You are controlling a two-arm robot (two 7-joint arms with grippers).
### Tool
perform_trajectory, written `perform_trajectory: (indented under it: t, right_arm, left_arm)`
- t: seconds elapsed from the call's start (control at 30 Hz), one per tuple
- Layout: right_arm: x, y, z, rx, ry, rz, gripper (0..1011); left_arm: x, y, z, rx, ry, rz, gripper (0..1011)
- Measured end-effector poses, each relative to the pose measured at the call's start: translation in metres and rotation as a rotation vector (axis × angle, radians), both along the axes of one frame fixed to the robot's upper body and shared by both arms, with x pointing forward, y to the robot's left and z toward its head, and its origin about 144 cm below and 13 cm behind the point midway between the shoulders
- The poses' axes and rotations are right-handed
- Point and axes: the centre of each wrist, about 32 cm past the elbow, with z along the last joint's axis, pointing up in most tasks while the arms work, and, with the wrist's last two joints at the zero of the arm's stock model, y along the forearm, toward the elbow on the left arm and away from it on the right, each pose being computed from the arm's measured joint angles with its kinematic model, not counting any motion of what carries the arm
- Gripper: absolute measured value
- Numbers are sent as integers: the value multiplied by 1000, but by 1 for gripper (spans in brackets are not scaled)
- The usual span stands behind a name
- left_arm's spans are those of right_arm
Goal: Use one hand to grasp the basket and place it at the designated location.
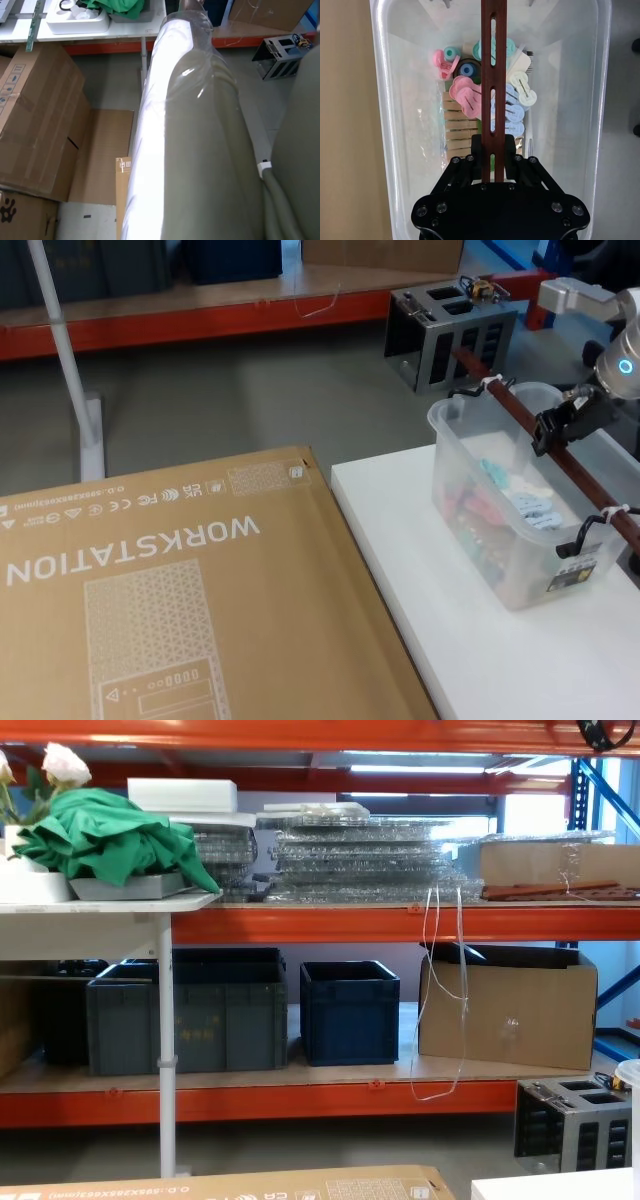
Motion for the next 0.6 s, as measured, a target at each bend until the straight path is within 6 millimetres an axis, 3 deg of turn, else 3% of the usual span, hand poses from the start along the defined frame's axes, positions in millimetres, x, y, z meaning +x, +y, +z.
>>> perform_trajectory:
  t: [0.43,0.6]
  right_arm:
    - [5,4,-1,0,12,6,245]
    - [5,4,0,0,10,5,367]
  left_arm:
    - [0,0,0,0,0,0,0]
    - [0,0,0,0,0,0,0]
